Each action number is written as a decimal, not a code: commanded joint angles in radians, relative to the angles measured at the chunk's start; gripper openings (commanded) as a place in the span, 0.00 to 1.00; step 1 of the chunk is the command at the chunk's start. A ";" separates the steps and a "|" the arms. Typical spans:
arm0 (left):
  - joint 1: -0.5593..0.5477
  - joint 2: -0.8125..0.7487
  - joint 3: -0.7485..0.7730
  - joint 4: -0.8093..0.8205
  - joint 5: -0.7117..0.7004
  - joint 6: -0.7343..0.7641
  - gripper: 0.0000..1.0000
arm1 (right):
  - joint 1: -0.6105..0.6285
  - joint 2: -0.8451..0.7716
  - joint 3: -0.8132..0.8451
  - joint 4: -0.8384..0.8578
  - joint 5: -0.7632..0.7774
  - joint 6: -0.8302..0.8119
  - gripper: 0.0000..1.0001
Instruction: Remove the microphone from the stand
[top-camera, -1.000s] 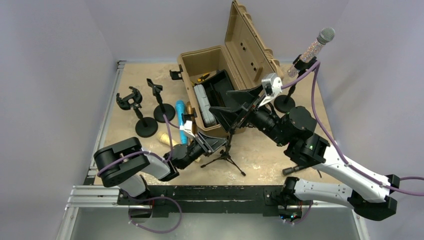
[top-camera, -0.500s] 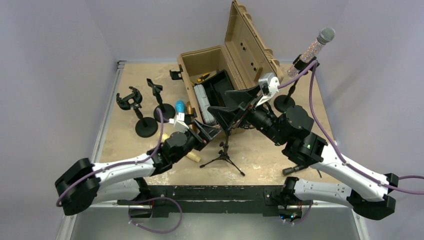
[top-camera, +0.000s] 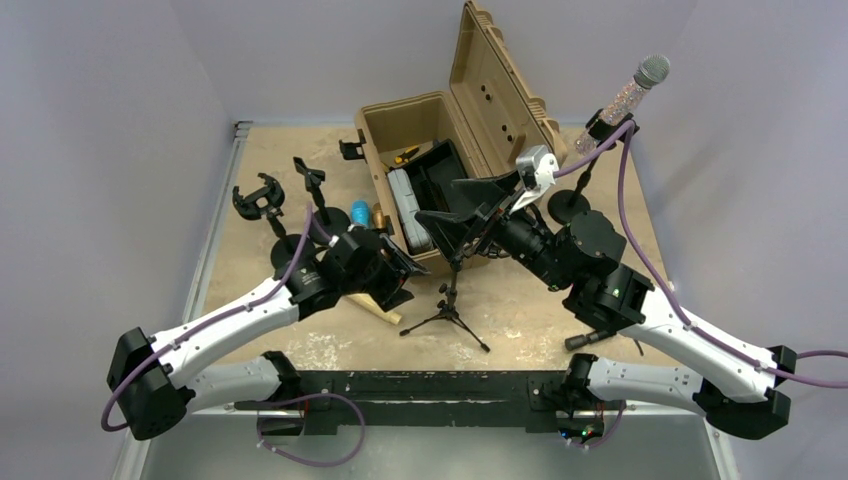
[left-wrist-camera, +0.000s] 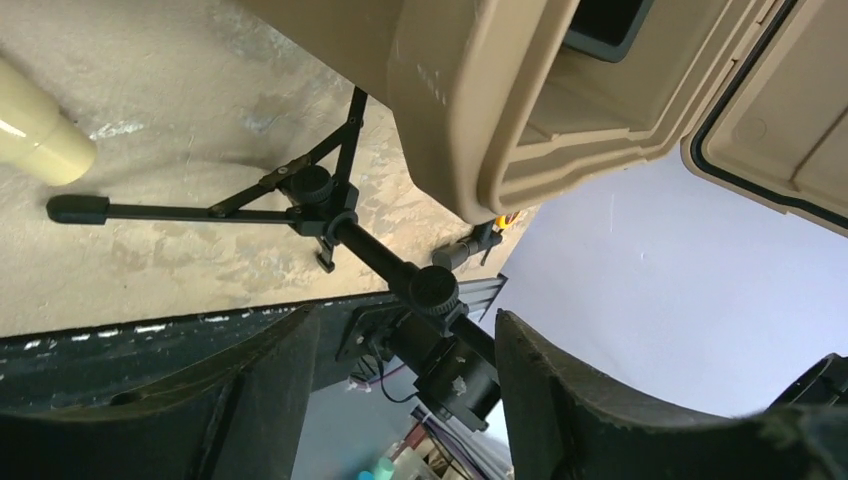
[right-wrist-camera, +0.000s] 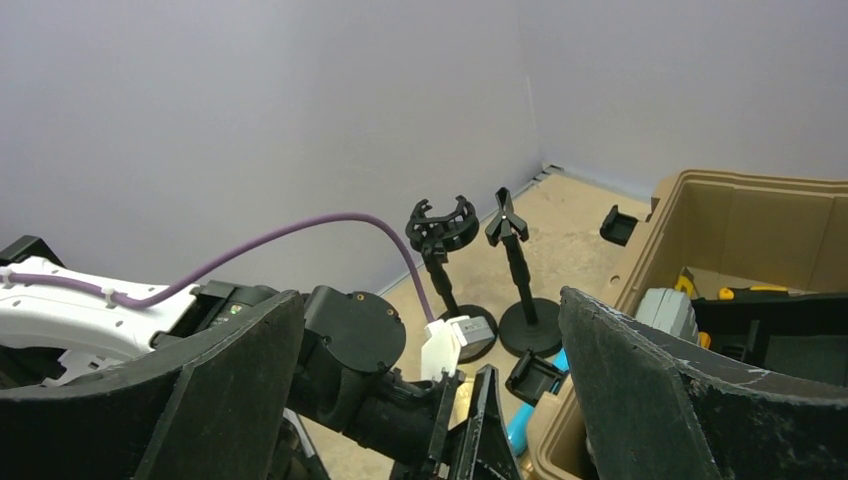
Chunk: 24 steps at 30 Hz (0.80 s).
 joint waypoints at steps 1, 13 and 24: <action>-0.004 0.001 0.074 -0.084 0.026 -0.034 0.59 | -0.002 -0.013 -0.001 0.057 0.023 -0.017 0.97; -0.059 0.014 -0.150 0.408 -0.023 -0.001 0.54 | -0.003 -0.018 -0.023 0.063 0.023 -0.013 0.97; -0.098 0.062 -0.190 0.523 -0.087 -0.067 0.48 | -0.002 -0.014 -0.035 0.077 0.017 -0.011 0.97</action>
